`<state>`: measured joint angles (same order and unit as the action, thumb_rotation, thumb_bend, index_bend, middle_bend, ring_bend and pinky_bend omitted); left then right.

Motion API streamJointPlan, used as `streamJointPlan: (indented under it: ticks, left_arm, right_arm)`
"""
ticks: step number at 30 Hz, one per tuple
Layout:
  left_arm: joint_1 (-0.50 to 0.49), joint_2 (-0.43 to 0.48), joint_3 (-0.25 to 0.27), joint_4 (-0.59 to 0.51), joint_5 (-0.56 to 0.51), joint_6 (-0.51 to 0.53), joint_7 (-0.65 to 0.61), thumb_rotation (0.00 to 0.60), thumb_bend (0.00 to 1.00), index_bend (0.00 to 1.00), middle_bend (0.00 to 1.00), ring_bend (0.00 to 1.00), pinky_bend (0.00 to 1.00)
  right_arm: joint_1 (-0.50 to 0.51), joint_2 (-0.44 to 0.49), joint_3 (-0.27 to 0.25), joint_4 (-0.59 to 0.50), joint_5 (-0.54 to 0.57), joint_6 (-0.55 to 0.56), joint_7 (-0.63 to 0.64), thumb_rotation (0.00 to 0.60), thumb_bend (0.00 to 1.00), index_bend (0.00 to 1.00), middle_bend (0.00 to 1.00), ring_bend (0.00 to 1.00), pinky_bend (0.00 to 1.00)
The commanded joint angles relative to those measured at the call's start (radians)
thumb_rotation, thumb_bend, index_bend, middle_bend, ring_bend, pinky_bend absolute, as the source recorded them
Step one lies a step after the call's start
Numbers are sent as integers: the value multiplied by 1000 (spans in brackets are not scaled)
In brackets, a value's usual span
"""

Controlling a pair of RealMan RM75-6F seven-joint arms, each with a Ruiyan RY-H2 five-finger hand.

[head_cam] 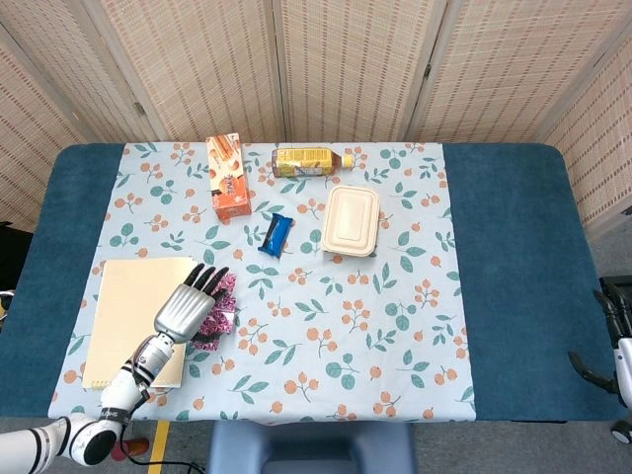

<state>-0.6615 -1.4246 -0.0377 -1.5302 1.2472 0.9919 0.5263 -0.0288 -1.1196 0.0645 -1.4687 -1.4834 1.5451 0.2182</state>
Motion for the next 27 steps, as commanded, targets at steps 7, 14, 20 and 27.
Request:
streamJointPlan:
  ticks: [7, 14, 20, 27]
  left_arm:
    - [-59, -2, -24, 138, 38, -99, -132, 474, 246, 274, 0, 0, 0]
    - [-92, -51, -34, 258, 49, -154, -211, 443, 246, 274, 0, 0, 0]
    - [-110, -79, -33, 333, 55, -189, -260, 437, 246, 266, 0, 0, 0]
    - [-120, -110, -30, 395, 56, -213, -290, 437, 246, 247, 0, 0, 0]
  right_arm:
    - [-4, 7, 2, -19, 3, 5, -18, 600, 284, 0, 0, 0, 0]
    - [-8, 8, 3, -26, 9, 6, -26, 600, 284, 0, 0, 0, 0]
    - [-10, 6, 3, -27, 16, 3, -30, 600, 285, 0, 0, 0, 0]
    - [-10, 8, 4, -37, 18, 1, -41, 600, 284, 0, 0, 0, 0]
